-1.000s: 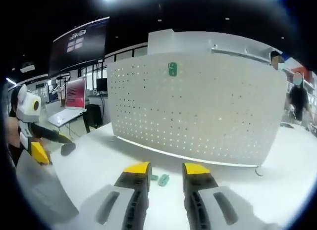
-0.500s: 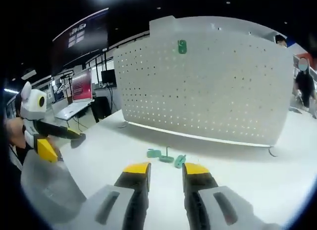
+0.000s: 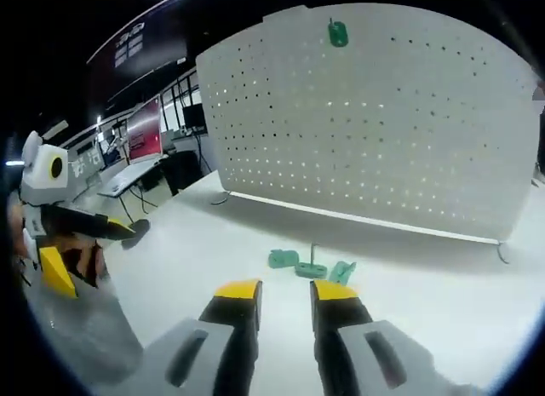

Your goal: Insert the hook assembly into the mounting plate slot until the hook locks in place.

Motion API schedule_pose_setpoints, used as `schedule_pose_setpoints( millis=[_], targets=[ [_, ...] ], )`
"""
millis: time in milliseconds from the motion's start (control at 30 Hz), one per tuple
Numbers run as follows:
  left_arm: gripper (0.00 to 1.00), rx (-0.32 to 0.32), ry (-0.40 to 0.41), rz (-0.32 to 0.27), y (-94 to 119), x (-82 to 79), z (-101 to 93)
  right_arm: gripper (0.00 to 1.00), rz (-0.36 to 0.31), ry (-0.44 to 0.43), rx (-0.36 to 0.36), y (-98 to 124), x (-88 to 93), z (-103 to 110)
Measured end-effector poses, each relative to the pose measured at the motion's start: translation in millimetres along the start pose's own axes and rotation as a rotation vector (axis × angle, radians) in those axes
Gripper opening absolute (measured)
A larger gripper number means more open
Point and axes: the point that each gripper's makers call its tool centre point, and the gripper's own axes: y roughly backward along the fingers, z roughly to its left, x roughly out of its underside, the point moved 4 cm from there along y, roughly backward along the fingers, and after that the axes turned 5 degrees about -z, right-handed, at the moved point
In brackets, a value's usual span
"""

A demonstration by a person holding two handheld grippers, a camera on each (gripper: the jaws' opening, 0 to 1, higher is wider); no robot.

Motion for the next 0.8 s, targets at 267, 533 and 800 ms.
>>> schedule_pose_setpoints(
  millis=[267, 533, 800],
  targets=[
    [0.97, -0.007, 0.017, 0.026, -7, 1.5, 11.9, 0.20, 0.027, -0.020, 0.007, -32, 2.3, -7],
    [0.97, -0.007, 0.037, 0.044, -11, 6.5, 18.1, 0.18, 0.052, -0.038, 0.042, -60, 7.3, -20],
    [0.97, -0.019, 0.054, 0.048, -9, 8.6, 25.3, 0.17, 0.087, -0.044, 0.060, -82, 15.4, -28]
  ],
)
